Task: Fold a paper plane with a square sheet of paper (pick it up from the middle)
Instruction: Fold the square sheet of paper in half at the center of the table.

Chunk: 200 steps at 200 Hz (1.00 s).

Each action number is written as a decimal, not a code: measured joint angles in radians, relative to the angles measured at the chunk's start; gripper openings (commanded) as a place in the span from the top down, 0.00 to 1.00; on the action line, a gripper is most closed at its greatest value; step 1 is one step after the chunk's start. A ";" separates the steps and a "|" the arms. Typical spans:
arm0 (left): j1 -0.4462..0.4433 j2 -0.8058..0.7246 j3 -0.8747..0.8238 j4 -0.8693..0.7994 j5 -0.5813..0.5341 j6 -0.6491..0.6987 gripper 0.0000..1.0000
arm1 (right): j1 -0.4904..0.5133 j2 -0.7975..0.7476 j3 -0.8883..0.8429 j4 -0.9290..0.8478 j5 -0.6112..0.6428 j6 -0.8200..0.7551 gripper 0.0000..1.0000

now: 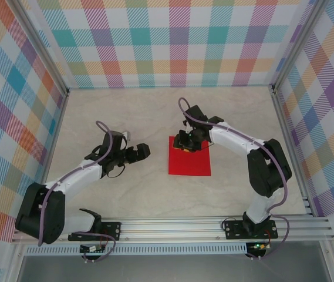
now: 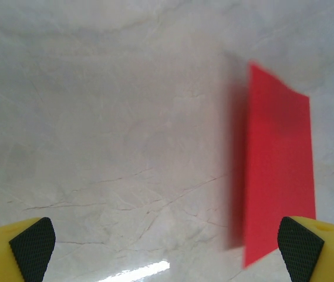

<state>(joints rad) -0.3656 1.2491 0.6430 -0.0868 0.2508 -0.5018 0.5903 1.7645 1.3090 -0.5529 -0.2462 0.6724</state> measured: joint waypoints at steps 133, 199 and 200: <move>0.000 -0.046 -0.005 -0.027 -0.024 -0.014 0.00 | 0.010 0.217 0.146 -0.262 0.322 -0.071 0.00; 0.000 -0.031 -0.005 -0.027 -0.013 -0.014 0.00 | 0.018 0.294 0.172 -0.278 0.325 -0.087 0.00; 0.000 -0.031 -0.005 -0.027 -0.013 -0.013 0.00 | 0.018 0.294 0.173 -0.278 0.325 -0.087 0.00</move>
<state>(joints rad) -0.3656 1.2186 0.6376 -0.1139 0.2375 -0.5152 0.6083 2.0590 1.4818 -0.8307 0.0792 0.5858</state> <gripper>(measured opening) 0.998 0.999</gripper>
